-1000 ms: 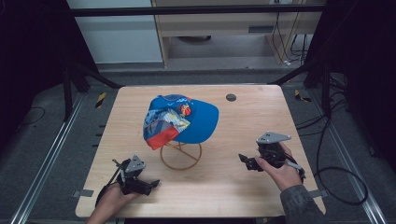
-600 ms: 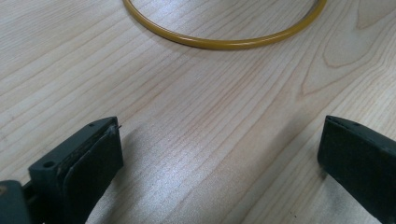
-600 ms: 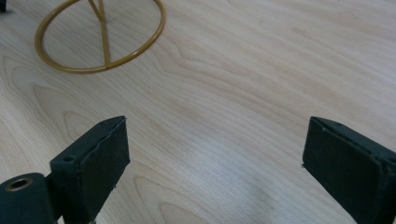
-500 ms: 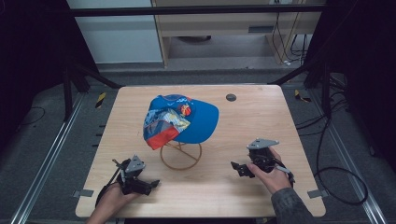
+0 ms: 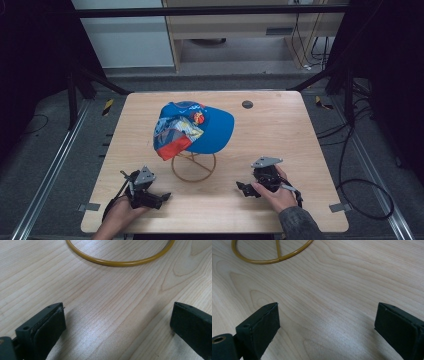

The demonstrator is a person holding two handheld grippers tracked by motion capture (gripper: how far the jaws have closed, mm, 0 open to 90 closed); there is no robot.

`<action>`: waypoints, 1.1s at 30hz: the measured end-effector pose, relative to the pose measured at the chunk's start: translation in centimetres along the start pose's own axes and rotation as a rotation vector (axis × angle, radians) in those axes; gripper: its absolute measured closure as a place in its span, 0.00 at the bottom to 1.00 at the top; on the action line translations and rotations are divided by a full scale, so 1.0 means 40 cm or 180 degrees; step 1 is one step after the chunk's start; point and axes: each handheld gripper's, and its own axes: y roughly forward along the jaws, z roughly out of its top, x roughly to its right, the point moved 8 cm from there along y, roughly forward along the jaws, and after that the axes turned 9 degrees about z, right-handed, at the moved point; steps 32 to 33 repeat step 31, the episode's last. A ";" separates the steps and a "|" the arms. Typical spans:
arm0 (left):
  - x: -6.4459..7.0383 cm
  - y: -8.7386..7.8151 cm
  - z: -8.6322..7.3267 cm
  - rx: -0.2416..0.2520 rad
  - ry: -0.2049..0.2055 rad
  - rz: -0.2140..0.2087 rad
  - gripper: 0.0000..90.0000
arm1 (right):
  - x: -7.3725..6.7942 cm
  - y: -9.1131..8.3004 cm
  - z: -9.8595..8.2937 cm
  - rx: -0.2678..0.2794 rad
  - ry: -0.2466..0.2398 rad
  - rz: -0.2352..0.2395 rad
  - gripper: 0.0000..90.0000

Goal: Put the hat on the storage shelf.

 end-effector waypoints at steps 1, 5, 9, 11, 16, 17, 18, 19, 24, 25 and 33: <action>0.000 0.000 0.000 0.0001 0.0000 0.0000 0.00 | 0.000 0.003 0.001 0.0005 -0.0022 0.0002 0.08; 0.000 0.000 0.000 0.0000 0.0000 0.0000 0.00 | -0.002 0.014 0.002 0.0016 -0.0022 -0.0013 0.08; 0.000 0.000 0.000 0.0001 0.0001 0.0000 0.00 | -0.007 0.039 -0.001 0.0029 -0.0012 -0.0051 0.07; 0.000 0.000 0.000 0.0000 0.0002 0.0000 0.00 | -0.008 0.044 0.000 0.0054 -0.0044 -0.0102 0.07; 0.000 0.000 0.000 0.0000 0.0002 0.0000 0.00 | -0.008 0.050 0.003 0.0082 -0.0030 -0.0148 0.07; 0.000 0.000 0.000 0.0000 0.0001 0.0000 0.00 | -0.008 0.050 0.003 0.0080 -0.0037 -0.0156 0.07; 0.000 0.000 0.000 0.0001 0.0001 0.0000 0.00 | -0.009 0.050 0.003 0.0077 -0.0035 -0.0158 0.07; 0.000 0.000 0.000 0.0001 0.0001 0.0000 0.00 | -0.009 0.051 0.003 0.0073 -0.0038 -0.0162 0.07; 0.000 0.000 0.000 0.0001 0.0001 0.0001 0.00 | -0.014 0.057 0.000 -0.0028 -0.0168 -0.0289 0.06; 0.000 0.000 0.000 0.0001 0.0001 0.0001 0.00 | -0.014 0.057 0.000 -0.0028 -0.0162 -0.0287 0.06; 0.000 0.000 0.000 0.0001 0.0000 0.0003 0.00 | -0.015 0.058 0.000 -0.0009 -0.0140 -0.0315 0.06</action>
